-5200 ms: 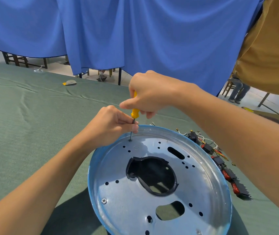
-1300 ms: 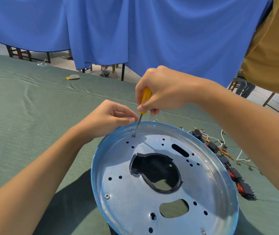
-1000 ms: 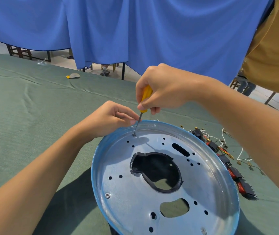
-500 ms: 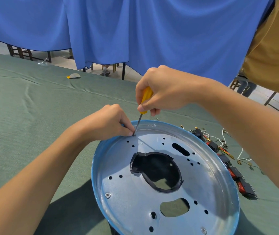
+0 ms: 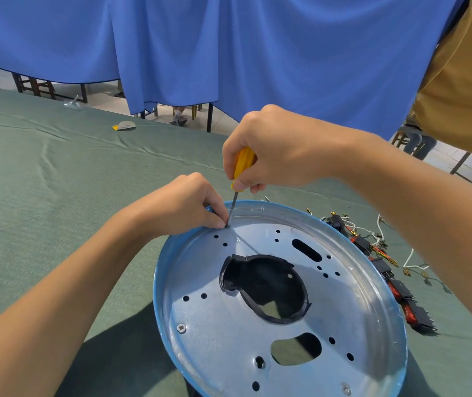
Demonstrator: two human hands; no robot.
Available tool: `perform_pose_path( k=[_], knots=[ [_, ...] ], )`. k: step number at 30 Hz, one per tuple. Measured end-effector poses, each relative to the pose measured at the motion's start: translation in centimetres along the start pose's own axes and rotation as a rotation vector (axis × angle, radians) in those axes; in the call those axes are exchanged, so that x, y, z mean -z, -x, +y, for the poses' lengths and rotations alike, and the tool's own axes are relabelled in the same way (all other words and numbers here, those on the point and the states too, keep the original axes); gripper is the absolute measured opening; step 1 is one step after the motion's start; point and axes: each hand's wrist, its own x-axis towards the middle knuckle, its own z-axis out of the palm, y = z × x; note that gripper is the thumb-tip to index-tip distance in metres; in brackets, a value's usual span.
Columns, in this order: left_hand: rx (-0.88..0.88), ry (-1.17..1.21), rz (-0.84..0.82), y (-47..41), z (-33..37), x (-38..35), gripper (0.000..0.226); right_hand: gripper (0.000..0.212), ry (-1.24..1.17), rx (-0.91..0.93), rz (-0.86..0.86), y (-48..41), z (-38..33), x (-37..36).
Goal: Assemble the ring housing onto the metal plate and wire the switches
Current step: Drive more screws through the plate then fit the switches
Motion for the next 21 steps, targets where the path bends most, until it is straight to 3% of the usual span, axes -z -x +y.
perform_pose_path(
  k=[11,15,21],
  knots=[
    [-0.018,0.004,0.003,0.0,-0.1,-0.2,0.022,0.019,0.07,-0.127,-0.087,-1.2,-1.0,0.2],
    [-0.015,0.008,0.02,0.2,0.4,-0.1,0.008,0.024,-0.046,-0.319,-0.058,-1.2,-0.9,0.0],
    [0.065,-0.019,0.101,-0.4,1.1,-0.6,0.039,0.027,-0.115,-0.401,-0.126,-1.2,-1.2,0.4]
  ],
)
